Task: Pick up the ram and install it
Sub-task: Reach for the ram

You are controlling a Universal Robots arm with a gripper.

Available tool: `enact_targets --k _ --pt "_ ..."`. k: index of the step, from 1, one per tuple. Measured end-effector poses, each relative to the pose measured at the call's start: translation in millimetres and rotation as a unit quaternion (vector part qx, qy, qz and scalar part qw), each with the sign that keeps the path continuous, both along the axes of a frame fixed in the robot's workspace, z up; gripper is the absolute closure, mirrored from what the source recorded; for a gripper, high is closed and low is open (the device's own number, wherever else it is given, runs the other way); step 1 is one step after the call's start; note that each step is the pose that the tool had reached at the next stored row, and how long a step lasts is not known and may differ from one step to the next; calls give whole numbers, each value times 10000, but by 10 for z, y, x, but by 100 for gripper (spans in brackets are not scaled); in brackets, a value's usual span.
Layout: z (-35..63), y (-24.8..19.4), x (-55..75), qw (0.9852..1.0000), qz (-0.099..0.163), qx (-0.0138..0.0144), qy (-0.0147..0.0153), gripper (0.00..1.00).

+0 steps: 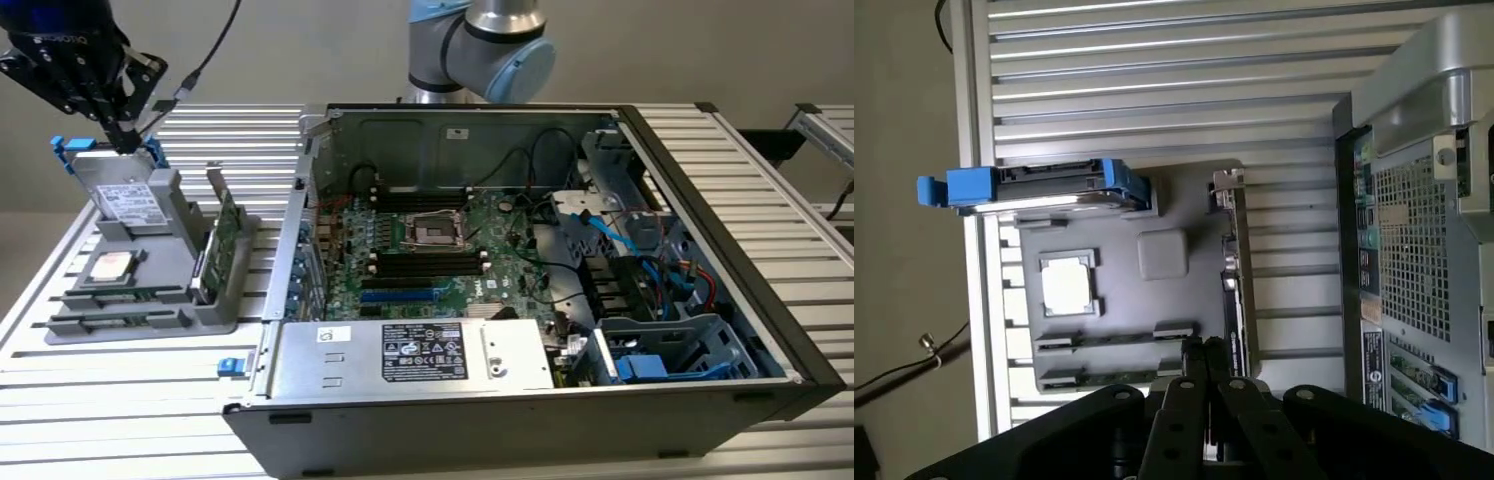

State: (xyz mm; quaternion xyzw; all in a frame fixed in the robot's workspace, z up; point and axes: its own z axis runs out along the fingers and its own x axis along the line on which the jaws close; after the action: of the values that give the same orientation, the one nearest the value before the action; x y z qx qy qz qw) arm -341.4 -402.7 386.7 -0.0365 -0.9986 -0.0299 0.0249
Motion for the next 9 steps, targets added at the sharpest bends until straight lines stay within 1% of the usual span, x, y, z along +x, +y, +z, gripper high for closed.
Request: enact_targets --k 5,9 --pt "-42 0 -222 10000 5 0 12 90" --pt "-80 -2 -329 10000 41 0 29 90"
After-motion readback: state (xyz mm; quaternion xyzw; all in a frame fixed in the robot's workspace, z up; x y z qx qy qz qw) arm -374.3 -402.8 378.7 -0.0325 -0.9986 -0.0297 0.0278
